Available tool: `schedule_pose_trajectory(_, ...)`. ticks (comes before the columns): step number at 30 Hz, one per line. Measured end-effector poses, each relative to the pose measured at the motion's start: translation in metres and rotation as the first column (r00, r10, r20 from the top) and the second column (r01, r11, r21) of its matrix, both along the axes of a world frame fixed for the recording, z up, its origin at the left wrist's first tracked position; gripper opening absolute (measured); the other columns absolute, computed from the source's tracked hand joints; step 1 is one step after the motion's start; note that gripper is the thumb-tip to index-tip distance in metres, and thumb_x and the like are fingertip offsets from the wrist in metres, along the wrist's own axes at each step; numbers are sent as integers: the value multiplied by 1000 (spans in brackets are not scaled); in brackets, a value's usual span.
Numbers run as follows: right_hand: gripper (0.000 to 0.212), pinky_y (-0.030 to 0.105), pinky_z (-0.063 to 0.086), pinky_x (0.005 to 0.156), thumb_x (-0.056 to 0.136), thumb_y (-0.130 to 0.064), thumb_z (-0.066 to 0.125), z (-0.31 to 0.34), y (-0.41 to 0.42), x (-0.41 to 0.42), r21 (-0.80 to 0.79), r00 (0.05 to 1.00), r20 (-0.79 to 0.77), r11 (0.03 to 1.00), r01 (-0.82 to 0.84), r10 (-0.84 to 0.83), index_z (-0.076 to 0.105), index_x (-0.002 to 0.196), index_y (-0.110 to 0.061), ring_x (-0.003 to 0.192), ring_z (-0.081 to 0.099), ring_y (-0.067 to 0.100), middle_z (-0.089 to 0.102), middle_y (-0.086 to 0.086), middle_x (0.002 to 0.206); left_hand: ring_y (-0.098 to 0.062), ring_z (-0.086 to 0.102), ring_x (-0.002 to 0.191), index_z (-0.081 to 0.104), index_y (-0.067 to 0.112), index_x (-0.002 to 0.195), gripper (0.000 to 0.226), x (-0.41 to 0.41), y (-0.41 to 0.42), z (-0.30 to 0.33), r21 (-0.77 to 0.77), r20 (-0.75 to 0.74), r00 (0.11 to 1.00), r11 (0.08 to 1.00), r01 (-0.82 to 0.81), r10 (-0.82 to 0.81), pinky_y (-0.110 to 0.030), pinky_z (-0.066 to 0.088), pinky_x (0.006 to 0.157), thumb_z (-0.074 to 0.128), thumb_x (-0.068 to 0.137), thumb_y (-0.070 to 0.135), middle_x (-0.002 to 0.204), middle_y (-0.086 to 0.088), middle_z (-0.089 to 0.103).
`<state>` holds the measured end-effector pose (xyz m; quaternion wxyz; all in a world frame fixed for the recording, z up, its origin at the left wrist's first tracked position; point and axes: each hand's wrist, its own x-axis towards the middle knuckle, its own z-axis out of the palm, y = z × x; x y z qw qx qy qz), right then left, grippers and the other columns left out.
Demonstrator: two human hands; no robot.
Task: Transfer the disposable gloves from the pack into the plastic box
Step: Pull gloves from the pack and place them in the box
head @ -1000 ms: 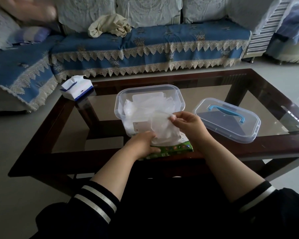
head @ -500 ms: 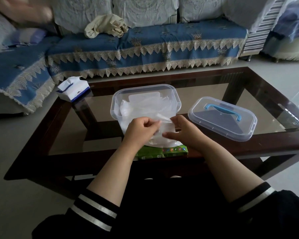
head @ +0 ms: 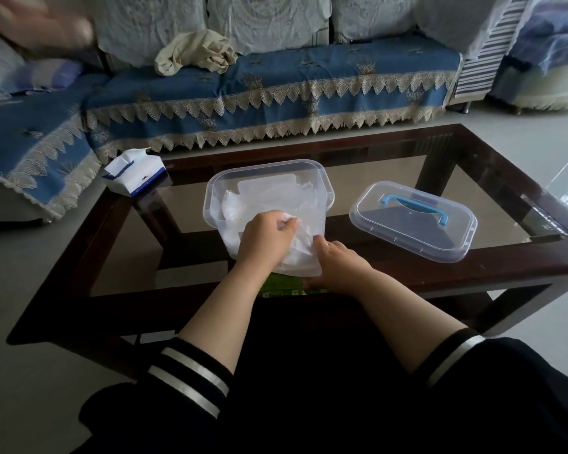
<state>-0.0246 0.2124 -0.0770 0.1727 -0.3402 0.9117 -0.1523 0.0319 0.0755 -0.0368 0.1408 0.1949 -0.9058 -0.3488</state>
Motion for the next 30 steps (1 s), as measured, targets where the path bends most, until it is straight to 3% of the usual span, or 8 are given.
schedule_pose_trajectory(4,87,43,40,98,76,-44,76,-1,1,0,-12,1000,-5,1000,17,-17,24,140,-17,122,45,30,47,12,133,-17,52,53,61,-3,82,46,2,-11,-1,57,10,1000,998,19,-20,-34,51,61,48,101,37,54,-2,45)
schedule_pose_trajectory(7,89,44,37,102,77,-45,75,-3,-1,-1,-3,999,-37,1000,-6,6,22,143,-18,127,40,28,44,9,139,-18,46,53,63,-5,86,47,5,-12,1,40,6,1000,999,24,-24,-44,53,62,44,103,34,53,-2,41)
schedule_pose_trajectory(13,92,46,31,105,77,-46,74,-7,0,-2,0,999,-43,1000,-8,8,19,146,-19,134,33,25,37,2,147,-3,37,40,70,14,101,31,19,-9,38,-116,-97,983,983,142,-154,-16,30,42,43,103,29,49,10,41)
schedule_pose_trajectory(17,91,45,32,105,75,-46,76,-8,-2,-5,4,1000,-23,1000,4,-4,22,144,-20,133,34,24,39,-1,145,-17,40,49,68,21,96,29,22,-24,95,36,-358,924,986,160,-137,-23,35,45,42,104,32,60,-12,48)
schedule_pose_trajectory(21,95,46,30,108,75,-43,76,-9,-2,-5,-13,1000,10,1000,4,-4,19,148,-23,135,31,23,38,-2,146,-6,29,40,65,31,118,31,7,-60,120,243,-514,855,945,220,-67,-20,27,36,36,106,31,52,7,35)
schedule_pose_trajectory(24,94,47,29,109,76,-41,76,-8,-1,-4,-16,1000,21,1000,-3,3,19,148,-22,136,30,23,37,0,147,-6,26,41,55,38,130,34,-9,-83,105,386,-490,872,894,226,-9,-20,26,36,32,107,28,50,9,33)
schedule_pose_trajectory(27,93,48,29,110,77,-40,75,-8,0,-6,-21,999,35,1000,-13,14,19,149,-21,137,29,24,36,1,149,-5,40,48,44,35,142,38,-27,-95,79,315,-343,935,949,25,89,-17,32,39,32,107,27,63,5,46)
schedule_pose_trajectory(30,93,49,29,109,77,-41,75,-9,-1,-8,-24,999,34,1000,-18,19,19,148,-21,137,30,24,36,1,148,-7,56,65,37,30,147,41,-44,-100,55,204,-186,958,962,-180,219,-16,40,43,33,106,25,109,-5,60)
